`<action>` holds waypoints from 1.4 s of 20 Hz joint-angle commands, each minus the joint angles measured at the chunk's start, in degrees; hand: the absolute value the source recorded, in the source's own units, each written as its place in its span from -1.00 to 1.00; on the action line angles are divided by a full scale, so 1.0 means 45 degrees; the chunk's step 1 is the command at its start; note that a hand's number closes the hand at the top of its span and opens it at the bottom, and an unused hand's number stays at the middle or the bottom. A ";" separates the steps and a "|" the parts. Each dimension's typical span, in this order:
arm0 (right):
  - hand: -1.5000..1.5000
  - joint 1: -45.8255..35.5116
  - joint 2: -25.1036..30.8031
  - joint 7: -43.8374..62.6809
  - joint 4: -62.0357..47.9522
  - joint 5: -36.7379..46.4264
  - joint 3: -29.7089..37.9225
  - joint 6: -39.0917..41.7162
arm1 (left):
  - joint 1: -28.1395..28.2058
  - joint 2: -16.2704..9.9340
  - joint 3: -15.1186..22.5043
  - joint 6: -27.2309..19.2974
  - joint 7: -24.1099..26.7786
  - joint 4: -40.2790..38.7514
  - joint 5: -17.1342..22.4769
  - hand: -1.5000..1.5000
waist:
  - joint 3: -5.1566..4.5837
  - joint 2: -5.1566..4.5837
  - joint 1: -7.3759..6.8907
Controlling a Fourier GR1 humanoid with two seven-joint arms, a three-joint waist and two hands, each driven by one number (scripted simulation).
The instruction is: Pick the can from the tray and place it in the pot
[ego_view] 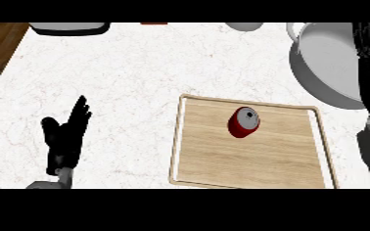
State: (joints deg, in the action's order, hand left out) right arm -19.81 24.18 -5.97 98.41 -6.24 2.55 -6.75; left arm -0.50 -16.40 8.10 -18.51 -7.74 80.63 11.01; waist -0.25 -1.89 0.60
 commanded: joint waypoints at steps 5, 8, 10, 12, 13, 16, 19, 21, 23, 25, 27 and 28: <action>1.00 0.0956 -0.0096 0.1618 -0.1388 -0.0186 -0.4377 0.3990 | -0.0804 -0.0388 0.1585 0.2438 0.0295 -0.0014 -0.0275 0.00 | 0.0020 0.0176 -0.0554; 1.00 0.0914 0.0205 0.0189 -0.1175 0.4157 -0.3406 -0.0099 | -0.0992 0.0099 0.2122 0.2836 -0.0080 -0.0037 -0.0075 0.00 | 0.0050 0.0374 0.0079; -1.00 0.2342 -0.1570 -0.2185 -0.0639 0.3606 -0.3809 -0.1024 | -0.0394 -0.0119 0.1960 0.3447 0.0460 -0.0105 0.0261 0.00 | 0.0074 0.0412 -0.0012; -1.00 0.2951 -0.2403 -0.3873 -0.0455 0.2117 -0.3723 -0.0618 | -0.0686 0.0004 0.1960 0.3323 0.0397 -0.0193 0.0134 0.00 | 0.0087 0.0408 0.0024; -1.00 0.3569 -0.2414 -0.4680 -0.0394 0.1576 -0.3692 -0.0198 | -0.0739 -0.0393 0.1701 0.3800 0.0460 -0.0448 0.0322 0.00 | 0.0083 0.0403 0.0058; -1.00 0.3791 -0.1612 -0.4379 0.1029 0.1344 -0.3191 0.0711 | -0.0946 -0.0245 0.1356 0.3970 0.0388 -0.0522 0.0242 0.00 | 0.0056 0.0436 -0.0049; -1.00 0.2759 -0.0155 -0.0149 0.2674 0.1247 -0.3227 0.1961 | -0.1477 0.0036 0.1480 0.4095 0.0556 -0.1217 -0.0004 0.00 | 0.0036 0.0431 0.0019; -1.00 0.3259 0.0543 0.1784 0.3535 0.1401 -0.3437 0.2175 | -0.0465 -0.0050 0.1531 0.3935 0.0372 -0.0086 0.0230 0.00 | 0.0028 0.0496 -0.0036; -1.00 0.2945 0.1031 0.3306 0.3609 0.1326 -0.3540 0.2680 | -0.0897 -0.0324 0.1309 0.4112 0.0152 -0.0107 0.0257 0.00 | 0.0025 0.0481 -0.0066; -1.00 0.2128 0.1113 0.4943 0.3577 0.0555 -0.3241 0.3123 | -0.1199 -0.0270 0.1235 0.4063 -0.0102 -0.0124 0.0191 0.00 | 0.0033 0.0454 -0.0114; -1.00 0.1609 0.0810 0.6226 0.3629 -0.0345 -0.3095 0.3339 | -0.1364 0.0040 0.1331 0.4032 -0.0242 -0.0244 0.0112 0.00 | 0.0040 0.0437 -0.0139; -1.00 0.1399 0.0422 0.6252 0.2974 0.0268 -0.3672 0.3137 | -0.1676 0.0657 0.1592 0.3661 0.0032 -0.0821 -0.0283 0.00 | 0.0041 0.0409 -0.0145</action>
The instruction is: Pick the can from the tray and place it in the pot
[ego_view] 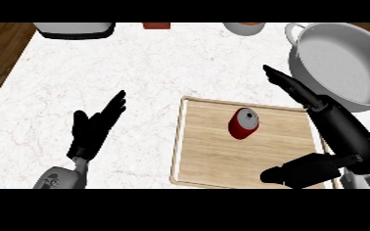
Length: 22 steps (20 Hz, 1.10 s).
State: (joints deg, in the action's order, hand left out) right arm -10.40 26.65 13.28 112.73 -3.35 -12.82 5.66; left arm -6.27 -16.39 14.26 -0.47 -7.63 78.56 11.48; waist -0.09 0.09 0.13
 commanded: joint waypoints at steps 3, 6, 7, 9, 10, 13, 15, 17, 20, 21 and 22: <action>-1.00 -0.1024 -0.0301 0.3597 -0.0268 -0.0820 -0.0426 0.0616 | 0.0139 0.0007 -0.0194 0.0415 0.0428 -0.0273 -0.0156 0.00 | 0.0006 -0.0020 -0.0068; -1.00 -0.2019 -0.0446 0.3169 -0.2737 -0.0708 -0.1001 0.1629 | -0.0458 0.0300 -0.0093 0.0153 0.0233 -0.0523 -0.0464 0.00 | 0.0012 -0.0092 -0.0206; -1.00 -0.1860 -0.0252 0.3612 -0.2317 -0.0518 -0.1408 0.1963 | -0.0115 0.0007 -0.0223 0.0381 0.0073 -0.0200 -0.0290 0.00 | 0.0013 -0.0050 -0.0188; -1.00 -0.2095 0.0031 0.3031 -0.3537 -0.0441 -0.1761 0.2995 | 0.0119 0.0401 0.0061 0.0361 0.0490 -0.0466 -0.0420 0.00 | 0.0015 -0.0093 -0.0292; -1.00 -0.1477 0.0080 0.2560 -0.3390 0.0166 -0.1937 0.3010 | -0.0010 -0.0050 -0.0350 0.0639 0.0141 -0.0193 -0.0196 0.00 | 0.0021 -0.0046 -0.0159; -1.00 -0.1498 -0.0321 0.1843 -0.4271 0.0649 -0.1737 0.3508 | -0.0085 -0.0116 -0.0794 0.0874 0.0233 -0.0244 -0.0266 0.00 | 0.0021 -0.0031 -0.0077; -1.00 -0.2117 -0.0723 0.0806 -0.6098 0.1427 -0.1356 0.3483 | 0.0613 0.0427 -0.0330 0.0474 0.0731 -0.0214 -0.0894 0.00 | 0.0022 -0.0042 -0.0127; -1.00 -0.1754 -0.0742 0.0421 -0.5678 0.1979 -0.0866 0.3682 | 0.0441 0.0095 -0.0991 0.1030 0.0361 -0.0030 -0.0691 0.00 | 0.0020 -0.0023 -0.0076; -1.00 -0.1599 -0.0277 -0.1416 -0.6582 0.2227 -0.0043 0.3716 | 0.0066 0.0818 -0.0606 0.0561 0.0080 -0.0285 -0.1108 0.00 | 0.0023 -0.0031 -0.0058; -1.00 -0.1858 -0.0917 -0.0648 -0.6396 0.2433 0.0052 0.3461 | 0.0488 0.0615 -0.0791 0.0634 -0.0232 0.0342 -0.1150 0.00 | 0.0021 -0.0019 -0.0077; -1.00 -0.1270 -0.1156 -0.1475 -0.6667 0.2960 -0.0228 0.3348 | 0.0444 0.0472 -0.1154 0.1444 0.0599 -0.0475 -0.0873 0.00 | 0.0020 -0.0025 -0.0057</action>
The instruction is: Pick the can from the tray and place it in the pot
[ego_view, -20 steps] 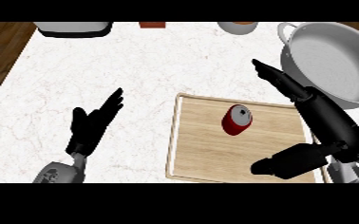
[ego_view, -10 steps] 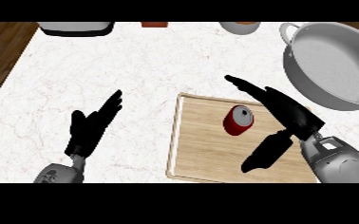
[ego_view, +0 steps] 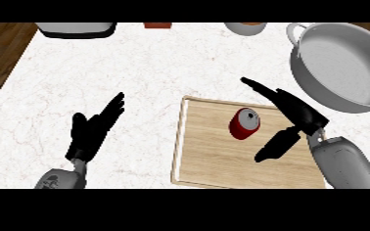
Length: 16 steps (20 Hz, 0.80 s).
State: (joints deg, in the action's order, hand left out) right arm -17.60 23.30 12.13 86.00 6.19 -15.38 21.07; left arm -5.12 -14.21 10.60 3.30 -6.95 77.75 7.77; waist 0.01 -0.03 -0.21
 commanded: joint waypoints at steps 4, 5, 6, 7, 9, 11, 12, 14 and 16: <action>-1.00 0.0438 0.0047 -0.2755 -0.1848 0.0304 0.1330 0.1106 | -0.0177 0.0201 -0.0506 0.0625 0.0192 -0.0399 -0.0258 0.00 | 0.0001 -0.0008 0.0019; -1.00 0.0245 -0.0615 -0.2190 -0.1696 0.0102 0.1033 0.0969 | 0.0695 0.0787 0.0298 0.0008 0.0149 0.0411 -0.0758 0.00 | 0.0002 0.0002 -0.0021; -1.00 0.0449 -0.0106 -0.2845 -0.1945 -0.0645 0.1654 0.1623 | 0.0456 0.0039 -0.0413 0.0649 -0.0102 0.0499 -0.0147 0.00 | 0.0004 0.0000 -0.0015; -1.00 0.0344 -0.0617 -0.1863 -0.1405 -0.0935 0.1495 0.1727 | 0.0910 0.0461 -0.0076 0.0223 0.0014 0.0925 -0.0472 0.00 | 0.0001 0.0015 -0.0013; -1.00 -0.0066 -0.0530 -0.2956 -0.2741 -0.1192 0.1905 0.2304 | 0.0179 0.0571 -0.0393 0.0323 0.0543 -0.0419 -0.0578 0.00 | 0.0000 -0.0017 0.0008; -1.00 0.0042 -0.1321 -0.2755 -0.2633 -0.1161 0.1787 0.1923 | -0.0117 0.0831 -0.0254 0.0139 -0.0636 0.0308 -0.0551 0.00 | 0.0001 0.0001 0.0020; -1.00 0.0307 -0.1611 -0.3655 -0.3406 -0.0983 0.1765 0.1608 | -0.0210 0.0651 -0.0299 0.0279 -0.0588 0.0225 -0.0566 0.00 | 0.0005 -0.0015 -0.0001; -1.00 0.0047 -0.1719 -0.3522 -0.3803 -0.1378 0.1979 0.2206 | 0.0188 0.0326 -0.0692 0.0673 -0.0483 0.0629 -0.0262 0.00 | 0.0003 -0.0005 -0.0030; -1.00 0.0257 -0.1793 -0.2820 -0.3209 -0.1455 0.2230 0.2403 | 0.0431 0.0183 -0.1051 0.1003 -0.0560 0.0895 -0.0224 0.00 | -0.0001 0.0010 0.0012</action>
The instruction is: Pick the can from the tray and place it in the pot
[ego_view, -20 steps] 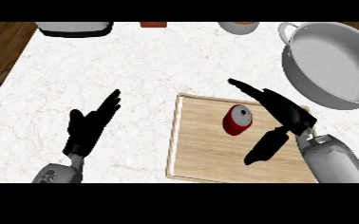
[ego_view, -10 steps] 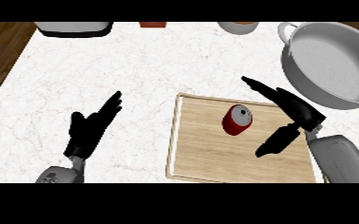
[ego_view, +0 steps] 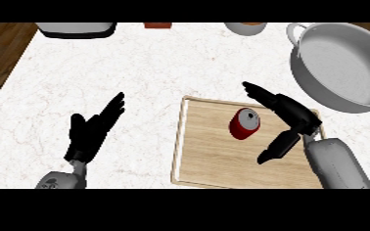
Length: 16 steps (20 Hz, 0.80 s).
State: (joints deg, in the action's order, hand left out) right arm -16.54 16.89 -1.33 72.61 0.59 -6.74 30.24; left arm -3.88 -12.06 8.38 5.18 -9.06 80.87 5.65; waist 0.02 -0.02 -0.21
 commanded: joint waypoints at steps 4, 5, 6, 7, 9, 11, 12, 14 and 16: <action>-1.00 -0.0515 -0.1268 -0.1407 -0.2715 0.0596 0.0184 -0.0246 | 0.0392 0.0053 -0.0368 0.0460 0.0489 -0.0169 -0.0089 0.00 | 0.0002 -0.0011 -0.0062; -1.00 -0.0703 -0.1225 -0.0788 -0.2729 0.0407 0.0303 0.0135 | -0.0961 0.0317 -0.0587 0.0280 -0.0125 -0.0903 -0.0243 0.00 | -0.0001 -0.0010 0.0008; -1.00 -0.0887 -0.1113 -0.0685 -0.2978 0.0101 0.0644 0.0449 | -0.0772 0.0217 -0.0667 0.0276 -0.0121 -0.0716 -0.0347 0.00 | -0.0001 -0.0006 0.0002; -1.00 -0.0716 -0.1608 -0.0979 -0.3022 0.0383 0.0397 0.0077 | -0.0472 0.0525 -0.0269 0.0179 -0.0284 -0.0320 -0.0547 0.00 | -0.0001 -0.0002 -0.0004; -1.00 -0.0888 -0.1702 -0.2038 -0.4274 0.0978 0.0419 -0.0111 | -0.0022 0.0267 -0.0584 0.0591 0.0187 -0.0234 -0.0378 0.00 | 0.0000 -0.0011 -0.0036; 1.00 -0.0880 -0.1291 -0.3216 -0.4774 0.1619 0.0436 0.0171 | -0.0558 0.0459 -0.0850 0.0622 0.0015 -0.0568 -0.0433 0.00 | 0.0000 -0.0009 -0.0007; 1.00 -0.0905 -0.0900 -0.3508 -0.3325 0.2541 -0.0548 -0.0333 | -0.0074 0.0460 -0.0271 0.0580 -0.0088 -0.0375 -0.0508 0.00 | 0.0004 -0.0008 -0.0053; 1.00 -0.0036 -0.1333 -0.4970 -0.4184 0.3128 -0.0874 -0.0746 | -0.0881 0.0424 -0.0782 0.0417 0.0166 -0.1035 -0.0679 0.00 | 0.0002 -0.0021 0.0019; 1.00 -0.0993 -0.1553 -0.5139 -0.5775 0.2792 -0.0123 -0.0535 | -0.0379 0.0981 -0.0365 0.0070 -0.0252 -0.0232 -0.0936 0.00 | 0.0003 -0.0016 -0.0041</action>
State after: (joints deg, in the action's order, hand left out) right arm -21.01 11.43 -19.07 53.79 10.12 -6.67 28.77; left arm -5.24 -9.30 6.34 6.65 -9.11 78.96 2.55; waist -0.20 0.38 -0.34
